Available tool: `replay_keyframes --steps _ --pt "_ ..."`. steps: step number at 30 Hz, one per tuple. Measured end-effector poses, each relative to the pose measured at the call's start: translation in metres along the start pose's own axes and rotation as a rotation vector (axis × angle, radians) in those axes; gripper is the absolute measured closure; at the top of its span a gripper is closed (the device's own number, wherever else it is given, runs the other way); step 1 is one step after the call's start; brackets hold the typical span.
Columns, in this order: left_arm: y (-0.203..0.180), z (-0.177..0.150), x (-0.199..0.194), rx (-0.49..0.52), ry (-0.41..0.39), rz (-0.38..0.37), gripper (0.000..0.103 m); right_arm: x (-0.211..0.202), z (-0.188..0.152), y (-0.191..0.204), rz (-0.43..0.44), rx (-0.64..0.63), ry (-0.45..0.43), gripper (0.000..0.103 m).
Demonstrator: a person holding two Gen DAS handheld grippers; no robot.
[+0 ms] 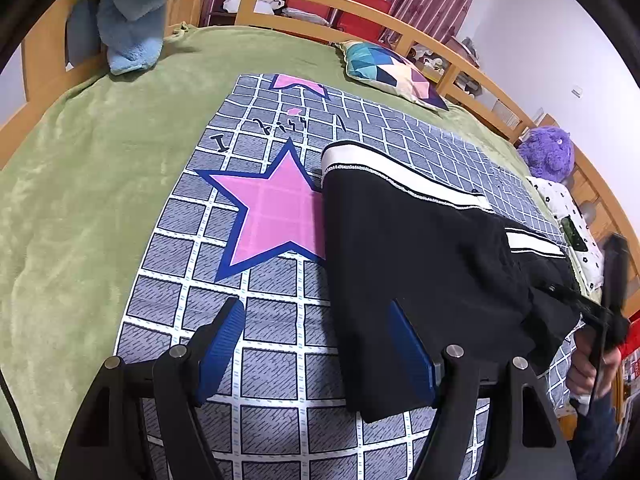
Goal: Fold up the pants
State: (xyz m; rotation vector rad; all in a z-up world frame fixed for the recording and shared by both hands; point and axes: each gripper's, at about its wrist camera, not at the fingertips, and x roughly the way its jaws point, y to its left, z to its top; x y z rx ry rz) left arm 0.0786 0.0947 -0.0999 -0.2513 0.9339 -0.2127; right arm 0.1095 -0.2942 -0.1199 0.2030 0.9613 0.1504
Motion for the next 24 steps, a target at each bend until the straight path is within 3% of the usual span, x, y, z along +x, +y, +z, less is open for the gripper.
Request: replay_keyframes --steps 4,6,8,10,12,14,16,19,22,24 --pt "0.000 0.001 -0.007 -0.008 -0.006 -0.007 0.031 -0.016 -0.014 0.029 0.003 -0.130 -0.059 0.066" --pt "0.000 0.001 -0.011 0.000 -0.011 0.001 0.031 -0.007 -0.015 0.033 -0.034 -0.177 -0.032 0.066" --pt "0.000 0.000 -0.015 0.007 -0.016 0.012 0.031 0.013 -0.017 0.036 -0.080 -0.186 0.049 0.066" --pt "0.004 0.000 -0.019 0.004 -0.020 0.016 0.031 0.030 -0.021 0.038 -0.128 -0.211 0.116 0.071" --pt "0.007 -0.001 -0.020 -0.005 -0.021 0.015 0.031 0.026 -0.023 0.043 -0.154 -0.256 0.097 0.089" --pt "0.009 -0.001 -0.022 -0.011 -0.020 0.012 0.031 0.006 -0.019 0.038 -0.124 -0.245 0.054 0.091" --pt "0.008 -0.002 -0.024 -0.006 -0.022 0.006 0.031 -0.034 -0.010 0.023 0.003 -0.146 -0.050 0.091" --pt "0.004 -0.003 -0.025 0.010 -0.023 0.001 0.031 -0.069 -0.013 0.010 0.129 -0.046 -0.091 0.091" --pt "0.001 -0.003 -0.019 0.011 -0.014 -0.010 0.031 -0.059 -0.031 0.013 0.140 -0.072 -0.011 0.088" --pt "0.000 -0.003 -0.015 0.006 -0.003 -0.017 0.031 -0.029 -0.050 0.015 0.069 -0.112 0.095 0.085"
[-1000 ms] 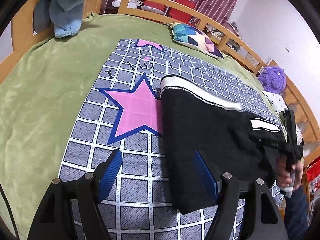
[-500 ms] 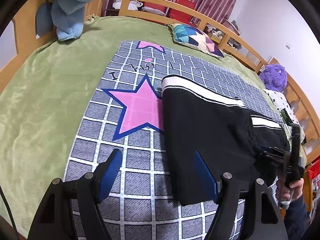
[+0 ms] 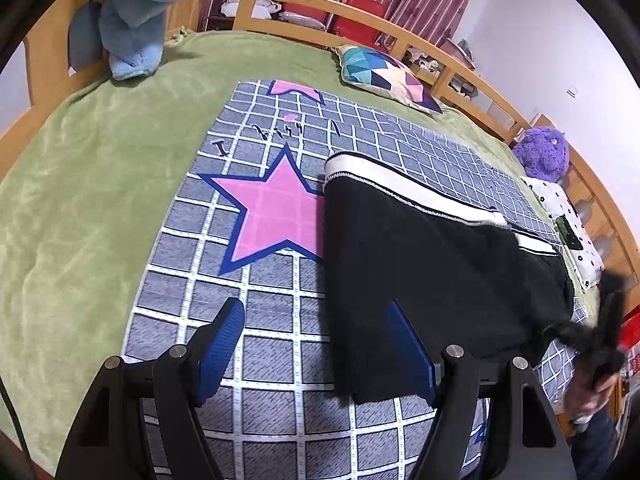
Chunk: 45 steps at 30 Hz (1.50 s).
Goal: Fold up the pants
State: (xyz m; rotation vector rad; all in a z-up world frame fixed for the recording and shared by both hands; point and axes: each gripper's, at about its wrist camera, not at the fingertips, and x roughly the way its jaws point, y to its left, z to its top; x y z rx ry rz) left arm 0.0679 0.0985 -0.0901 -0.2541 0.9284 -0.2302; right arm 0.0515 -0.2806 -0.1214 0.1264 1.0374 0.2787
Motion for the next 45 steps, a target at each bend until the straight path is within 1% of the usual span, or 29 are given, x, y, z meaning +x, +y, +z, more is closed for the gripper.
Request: replay_keyframes --steps 2,4,5,6,8,9,12,15,16,17,18,19,21,22,23,24,25,26,27,28,31,33,35,36,39,41,42,43,45 --pt "-0.002 -0.001 0.004 0.000 0.012 -0.009 0.031 0.016 -0.008 -0.001 -0.004 0.006 0.051 0.085" --pt "-0.004 -0.002 0.007 0.016 0.017 -0.006 0.031 0.009 -0.004 -0.003 0.025 0.010 0.026 0.080" --pt "-0.005 -0.002 0.008 0.023 0.017 -0.002 0.031 0.001 0.001 -0.004 0.046 0.012 -0.005 0.073" --pt "-0.006 -0.002 0.010 0.029 0.018 0.004 0.031 -0.008 0.008 -0.005 0.066 0.020 -0.055 0.061" --pt "-0.006 -0.001 0.013 0.026 0.022 0.006 0.031 -0.014 0.020 -0.009 0.080 0.035 -0.123 0.046" --pt "-0.004 0.000 0.015 0.020 0.023 0.002 0.031 -0.012 0.026 -0.010 0.080 0.041 -0.135 0.045" --pt "-0.001 0.004 0.022 0.003 0.025 -0.007 0.031 0.013 0.050 -0.015 0.037 0.068 -0.134 0.045" --pt "0.002 0.007 0.029 -0.007 0.031 -0.020 0.031 0.053 0.066 -0.027 0.006 0.121 -0.078 0.046" --pt "0.003 0.007 0.032 -0.009 0.037 -0.024 0.031 0.068 0.070 -0.030 0.006 0.131 -0.032 0.052" --pt "0.003 0.007 0.035 -0.008 0.044 -0.023 0.031 0.082 0.075 -0.033 -0.007 0.126 0.011 0.073" --pt "0.003 0.007 0.037 -0.006 0.048 -0.020 0.031 0.087 0.080 -0.030 -0.035 0.104 0.018 0.088" --pt "0.003 0.006 0.039 -0.001 0.052 -0.015 0.031 0.077 0.082 -0.027 -0.029 0.073 -0.011 0.089" --pt "0.004 0.004 0.039 0.005 0.050 -0.013 0.031 0.054 0.080 -0.034 0.031 0.114 -0.086 0.089" --pt "0.003 0.004 0.040 0.004 0.051 -0.011 0.031 0.050 0.076 -0.041 0.060 0.146 -0.093 0.089" --pt "0.003 0.004 0.040 0.000 0.053 -0.012 0.031 0.054 0.072 -0.042 0.050 0.145 -0.070 0.086" --pt "0.001 0.004 0.040 -0.004 0.055 -0.013 0.031 0.064 0.066 -0.041 0.020 0.131 -0.027 0.079" --pt "-0.001 0.004 0.036 -0.004 0.054 -0.014 0.031 0.076 0.062 -0.039 -0.016 0.109 0.026 0.079" --pt "-0.003 0.003 0.032 0.001 0.048 -0.014 0.031 0.070 0.059 -0.036 -0.027 0.083 -0.015 0.078" --pt "-0.005 0.003 0.025 0.010 0.035 -0.012 0.031 0.062 0.060 -0.034 -0.048 0.077 -0.006 0.077" --pt "-0.009 0.003 0.015 0.024 0.014 0.001 0.031 0.056 0.060 -0.034 -0.055 0.085 0.000 0.076" --pt "-0.017 0.006 -0.013 0.043 -0.043 0.039 0.031 0.015 0.057 -0.033 -0.058 0.134 -0.058 0.073" --pt "-0.024 0.009 -0.035 0.041 -0.082 0.045 0.032 -0.016 0.053 -0.019 -0.127 0.082 -0.088 0.067" --pt "-0.033 0.011 -0.058 0.037 -0.112 0.019 0.032 -0.050 0.044 -0.004 -0.224 0.029 -0.139 0.067" --pt "-0.038 0.011 -0.068 0.034 -0.126 0.005 0.032 -0.065 0.040 0.002 -0.244 0.022 -0.159 0.066" --pt "-0.055 0.005 -0.096 0.025 -0.150 0.006 0.032 -0.100 0.034 0.015 -0.187 0.074 -0.205 0.063" --pt "-0.068 -0.002 -0.112 0.050 -0.155 0.008 0.032 -0.131 0.022 0.011 -0.157 0.153 -0.267 0.063" --pt "-0.074 -0.005 -0.118 0.063 -0.158 0.008 0.032 -0.136 0.021 0.015 -0.151 0.178 -0.284 0.063" --pt "-0.080 -0.010 -0.124 0.076 -0.164 0.012 0.032 -0.148 0.017 0.016 -0.129 0.200 -0.281 0.063" --pt "-0.088 -0.017 -0.132 0.087 -0.173 0.023 0.032 -0.152 0.016 0.020 -0.111 0.216 -0.273 0.063"
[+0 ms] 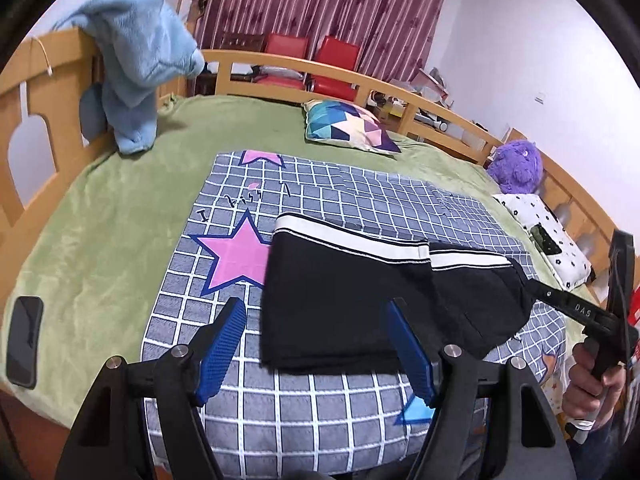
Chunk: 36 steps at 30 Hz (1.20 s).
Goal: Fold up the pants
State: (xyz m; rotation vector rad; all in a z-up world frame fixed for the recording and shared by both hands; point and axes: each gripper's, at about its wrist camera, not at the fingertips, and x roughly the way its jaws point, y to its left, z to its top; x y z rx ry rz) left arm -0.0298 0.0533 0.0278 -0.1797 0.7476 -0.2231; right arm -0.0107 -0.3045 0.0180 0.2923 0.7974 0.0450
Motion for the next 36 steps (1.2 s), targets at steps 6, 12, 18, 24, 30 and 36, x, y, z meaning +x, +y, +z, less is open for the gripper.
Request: replay_keyframes --steps 6,12,18,24,30,36 --pt "-0.005 -0.012 -0.008 -0.014 0.015 0.004 0.032 -0.011 -0.015 0.004 0.010 0.002 -0.036 0.049" --pt "0.008 -0.028 0.035 -0.078 0.064 -0.011 0.032 0.010 -0.027 -0.011 -0.024 -0.082 -0.044 0.049" --pt "0.022 -0.037 0.115 -0.100 0.148 -0.045 0.032 0.037 -0.048 -0.086 -0.157 -0.058 -0.048 0.049" --pt "0.033 -0.023 0.178 -0.073 0.190 -0.031 0.032 0.054 -0.046 -0.201 -0.220 0.235 -0.065 0.049" --pt "0.057 -0.009 0.239 -0.086 0.265 -0.045 0.033 0.095 -0.044 -0.251 -0.125 0.332 -0.011 0.049" --pt "0.058 0.001 0.261 -0.060 0.293 -0.225 0.034 0.127 -0.032 -0.264 -0.077 0.367 -0.029 0.047"
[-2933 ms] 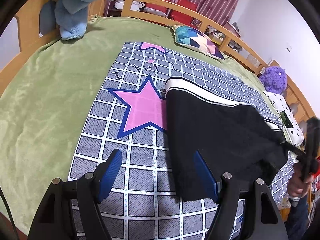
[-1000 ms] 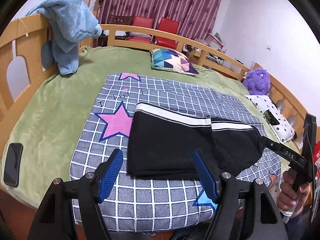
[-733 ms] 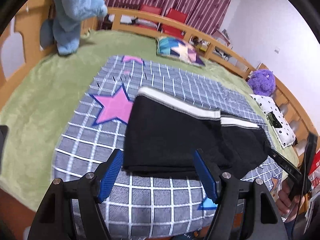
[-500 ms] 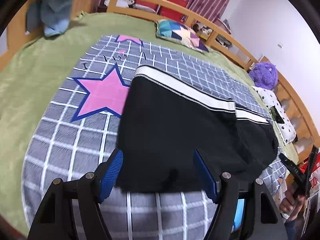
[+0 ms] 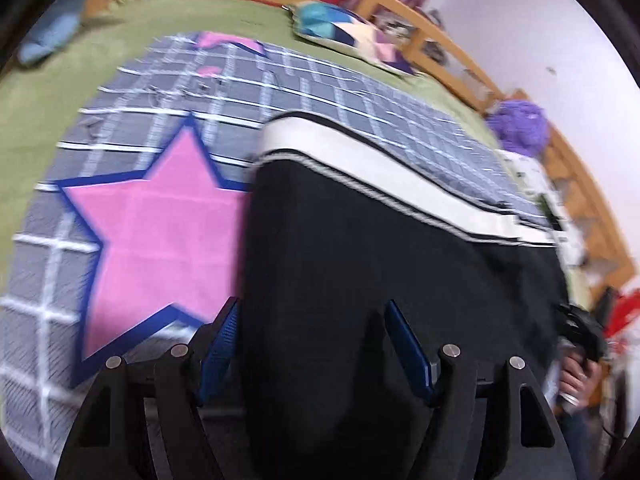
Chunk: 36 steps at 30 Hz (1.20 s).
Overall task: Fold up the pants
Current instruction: 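Grasp the waistband end with the right tool and fold it over the legs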
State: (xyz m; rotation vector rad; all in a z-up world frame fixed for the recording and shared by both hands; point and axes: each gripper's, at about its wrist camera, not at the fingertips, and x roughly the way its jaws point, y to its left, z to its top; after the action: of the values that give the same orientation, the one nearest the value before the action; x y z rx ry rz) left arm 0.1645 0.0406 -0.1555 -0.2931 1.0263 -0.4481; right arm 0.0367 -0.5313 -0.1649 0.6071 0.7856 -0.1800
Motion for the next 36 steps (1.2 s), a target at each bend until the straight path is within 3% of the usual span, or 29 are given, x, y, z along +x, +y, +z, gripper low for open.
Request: replay_keyframes --steps 2,4,5,6,7,8,9,12,13,18,20,24,28,32,33,34,36 --pt "0.005 0.007 0.006 -0.033 0.017 -0.044 0.034 0.011 0.012 -0.002 0.019 0.031 0.004 0.046" --pt "0.003 0.012 0.011 -0.024 0.032 -0.064 0.042 0.018 0.019 -0.002 0.031 0.050 0.000 0.045" --pt "0.000 0.013 0.013 -0.005 0.038 -0.053 0.051 0.022 0.021 0.000 0.029 0.051 -0.002 0.046" --pt "-0.003 0.013 0.014 0.016 0.038 -0.034 0.064 0.025 0.023 0.003 0.015 0.038 -0.007 0.055" --pt "-0.006 0.014 0.014 0.031 0.036 -0.019 0.069 0.027 0.025 0.006 0.006 0.026 -0.011 0.069" --pt "-0.008 0.014 0.011 0.034 0.023 -0.016 0.088 0.030 0.026 0.012 0.018 0.003 0.000 0.088" --pt "-0.009 0.015 0.006 0.028 0.005 -0.025 0.093 0.029 0.026 0.018 -0.016 -0.009 -0.013 0.093" --pt "-0.019 0.022 -0.017 0.053 -0.035 -0.033 0.093 0.007 0.028 0.064 -0.158 -0.133 -0.111 0.094" --pt "-0.022 0.025 -0.028 0.059 -0.054 -0.035 0.093 0.000 0.030 0.073 -0.167 -0.146 -0.131 0.094" --pt "-0.010 0.039 -0.086 0.032 -0.122 -0.101 0.093 -0.054 0.042 0.128 -0.079 -0.163 -0.217 0.094" --pt "0.004 0.040 -0.115 0.030 -0.162 -0.056 0.093 -0.066 0.035 0.150 -0.021 -0.189 -0.215 0.094" --pt "0.050 0.032 -0.157 -0.017 -0.202 0.027 0.093 -0.056 -0.002 0.179 0.098 -0.242 -0.139 0.094" --pt "0.092 0.008 -0.144 -0.075 -0.101 0.089 0.091 -0.018 -0.054 0.175 0.134 -0.206 0.007 0.089" --pt "0.099 -0.013 -0.114 -0.064 -0.046 0.298 0.067 0.002 -0.088 0.149 0.117 -0.160 0.142 0.073" --pt "0.097 -0.016 -0.114 -0.059 -0.051 0.327 0.067 0.001 -0.093 0.141 0.121 -0.150 0.176 0.067" --pt "0.095 -0.018 -0.116 -0.054 -0.058 0.341 0.065 -0.005 -0.098 0.132 0.120 -0.137 0.203 0.066" --pt "0.090 -0.021 -0.125 -0.041 -0.080 0.317 0.047 -0.023 -0.101 0.118 0.119 -0.129 0.186 0.057"
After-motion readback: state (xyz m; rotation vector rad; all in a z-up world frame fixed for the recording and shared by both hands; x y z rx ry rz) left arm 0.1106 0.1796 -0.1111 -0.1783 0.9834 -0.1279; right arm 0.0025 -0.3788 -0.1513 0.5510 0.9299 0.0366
